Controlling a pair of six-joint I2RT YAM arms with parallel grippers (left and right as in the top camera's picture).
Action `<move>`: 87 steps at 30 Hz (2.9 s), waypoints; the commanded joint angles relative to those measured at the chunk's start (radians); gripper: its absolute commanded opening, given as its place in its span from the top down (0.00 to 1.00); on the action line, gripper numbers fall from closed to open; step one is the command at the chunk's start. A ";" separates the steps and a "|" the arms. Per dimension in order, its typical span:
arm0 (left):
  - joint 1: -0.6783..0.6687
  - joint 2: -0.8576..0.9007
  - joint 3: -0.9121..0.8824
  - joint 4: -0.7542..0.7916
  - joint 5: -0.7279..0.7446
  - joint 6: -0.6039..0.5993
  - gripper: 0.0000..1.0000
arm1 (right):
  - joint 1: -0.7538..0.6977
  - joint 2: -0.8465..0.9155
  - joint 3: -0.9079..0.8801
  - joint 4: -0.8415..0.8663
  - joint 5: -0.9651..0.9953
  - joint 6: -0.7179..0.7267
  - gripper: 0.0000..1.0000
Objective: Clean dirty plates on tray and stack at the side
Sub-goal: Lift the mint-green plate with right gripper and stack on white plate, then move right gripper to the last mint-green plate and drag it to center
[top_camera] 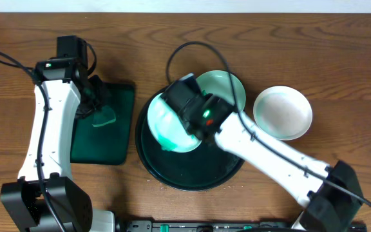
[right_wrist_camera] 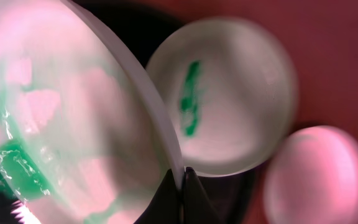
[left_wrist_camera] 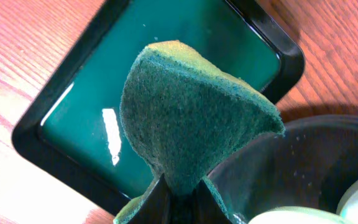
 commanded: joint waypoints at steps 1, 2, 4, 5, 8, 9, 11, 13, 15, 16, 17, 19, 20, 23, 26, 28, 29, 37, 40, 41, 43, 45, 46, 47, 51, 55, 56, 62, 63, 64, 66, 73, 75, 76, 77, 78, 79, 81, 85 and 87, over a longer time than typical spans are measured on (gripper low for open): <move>0.028 -0.002 0.013 0.007 -0.005 0.021 0.93 | 0.107 -0.013 0.013 0.000 0.430 -0.013 0.99; 0.033 -0.002 0.013 0.011 -0.005 0.021 0.93 | 0.132 -0.013 0.013 -0.002 0.484 -0.013 0.99; 0.039 -0.002 0.013 0.016 -0.005 0.021 0.93 | 0.178 -0.013 0.013 -0.008 0.571 -0.013 0.99; 0.043 -0.002 0.013 0.016 -0.005 0.021 0.92 | 0.206 -0.013 0.013 -0.010 0.629 -0.012 0.99; 0.047 -0.002 0.011 0.016 -0.005 0.021 0.93 | 0.289 -0.013 0.013 -0.011 0.843 -0.012 0.99; 0.046 -0.002 0.011 0.016 -0.005 0.021 0.93 | 0.319 -0.013 0.013 -0.007 0.945 -0.011 0.99; 0.047 -0.002 0.011 0.016 -0.005 0.021 0.93 | 0.352 -0.013 0.013 -0.003 1.056 -0.011 0.99; 0.046 -0.002 0.011 0.016 -0.005 0.021 0.93 | 0.370 -0.013 0.013 -0.003 1.089 -0.012 0.99; 0.046 -0.002 0.011 0.016 -0.005 0.021 0.93 | 0.378 -0.013 0.013 -0.004 1.084 -0.007 0.99; 0.046 -0.002 0.011 0.016 -0.005 0.021 0.93 | 0.378 -0.013 0.013 -0.003 1.075 -0.007 0.99; 0.046 -0.002 0.011 0.016 -0.005 0.021 0.93 | 0.375 -0.013 0.013 -0.003 1.049 0.001 0.99; 0.046 -0.002 0.011 0.016 -0.005 0.021 0.93 | 0.371 -0.013 0.013 -0.008 0.988 0.008 0.99; 0.046 -0.002 0.011 0.016 -0.005 0.021 0.93 | 0.358 -0.013 0.013 -0.011 0.887 0.009 0.99; 0.046 -0.002 0.011 0.019 -0.005 0.021 0.93 | 0.299 -0.013 0.013 -0.027 0.618 0.103 0.99; 0.046 -0.002 0.011 0.019 -0.005 0.020 0.93 | 0.210 -0.019 0.013 -0.026 0.300 0.241 0.99; 0.046 -0.002 0.011 0.019 -0.005 0.020 0.93 | 0.125 -0.027 0.013 -0.006 0.080 0.241 0.99; 0.046 -0.002 0.011 0.020 -0.005 0.021 0.93 | 0.090 -0.032 0.014 -0.002 0.016 0.233 0.99; 0.046 -0.002 0.010 0.027 -0.005 0.021 0.93 | -0.417 -0.175 0.014 -0.002 -0.606 0.175 0.99; 0.046 -0.002 0.010 0.027 -0.005 0.021 0.93 | -0.618 -0.225 0.014 -0.051 -0.622 0.175 0.99; 0.046 -0.002 0.010 0.027 -0.005 0.021 0.93 | -0.688 -0.236 0.014 -0.072 -0.622 0.175 0.99; 0.046 -0.002 0.010 0.027 -0.005 0.021 0.93 | -0.851 -0.238 0.011 -0.124 -0.620 0.163 0.99; 0.046 -0.002 0.010 0.030 -0.005 0.021 0.93 | -0.928 -0.232 -0.001 -0.132 -0.619 0.134 0.99; 0.046 -0.002 0.010 0.032 -0.005 0.021 0.93 | -0.973 -0.225 -0.020 -0.131 -0.602 0.124 0.99; 0.046 -0.002 0.010 0.034 -0.005 0.021 0.93 | -0.994 -0.221 -0.034 -0.130 -0.585 0.123 0.99; 0.046 -0.002 0.010 0.042 -0.006 0.021 0.93 | -1.091 -0.174 -0.190 -0.077 -0.494 0.123 0.99; 0.046 -0.002 0.010 0.053 -0.006 0.021 0.93 | -1.135 -0.153 -0.335 0.027 -0.490 0.123 0.99; 0.046 -0.002 0.010 0.053 -0.006 0.021 0.92 | -1.143 -0.150 -0.386 0.071 -0.480 0.123 0.99; 0.046 -0.002 0.010 0.053 -0.006 0.021 0.93 | -1.126 -0.143 -0.486 0.216 -0.580 0.111 0.86; 0.046 -0.002 0.009 0.053 -0.006 0.021 0.93 | -1.116 -0.141 -0.486 0.217 -0.578 0.112 0.80; 0.046 -0.002 0.009 0.053 -0.006 0.021 0.93 | -1.105 -0.141 -0.486 0.214 -0.575 0.111 0.71; 0.046 -0.001 0.009 0.053 -0.006 0.021 0.93 | -1.085 -0.141 -0.469 0.192 -0.576 0.111 0.60; 0.046 -0.001 0.009 0.053 -0.006 0.021 0.93 | -0.984 -0.135 -0.219 0.040 -0.663 -0.108 0.39; 0.046 0.000 0.009 0.055 -0.006 0.021 0.93 | -0.941 -0.112 -0.142 0.018 -0.669 -0.164 0.36; 0.046 0.003 0.009 0.060 -0.006 0.021 0.93 | -0.910 -0.085 -0.094 0.011 -0.671 -0.209 0.36; 0.046 0.005 0.009 0.061 -0.006 0.021 0.93 | -0.880 -0.048 -0.048 0.007 -0.677 -0.249 0.39; 0.046 0.010 0.009 0.062 -0.006 0.021 0.93 | -0.852 -0.008 -0.009 0.002 -0.697 -0.285 0.43; 0.046 0.012 0.009 0.061 -0.006 0.021 0.93 | -0.838 0.016 0.012 -0.002 -0.709 -0.302 0.45; 0.046 0.018 0.008 0.058 -0.006 0.021 0.93 | -0.790 0.112 0.087 -0.026 -0.740 -0.368 0.45; 0.046 0.019 -0.003 0.065 -0.006 0.021 0.93 | -0.732 0.260 0.183 -0.038 -0.739 -0.441 0.49; 0.046 0.019 -0.005 0.065 -0.006 0.021 0.93 | -0.711 0.324 0.207 -0.012 -0.738 -0.458 0.53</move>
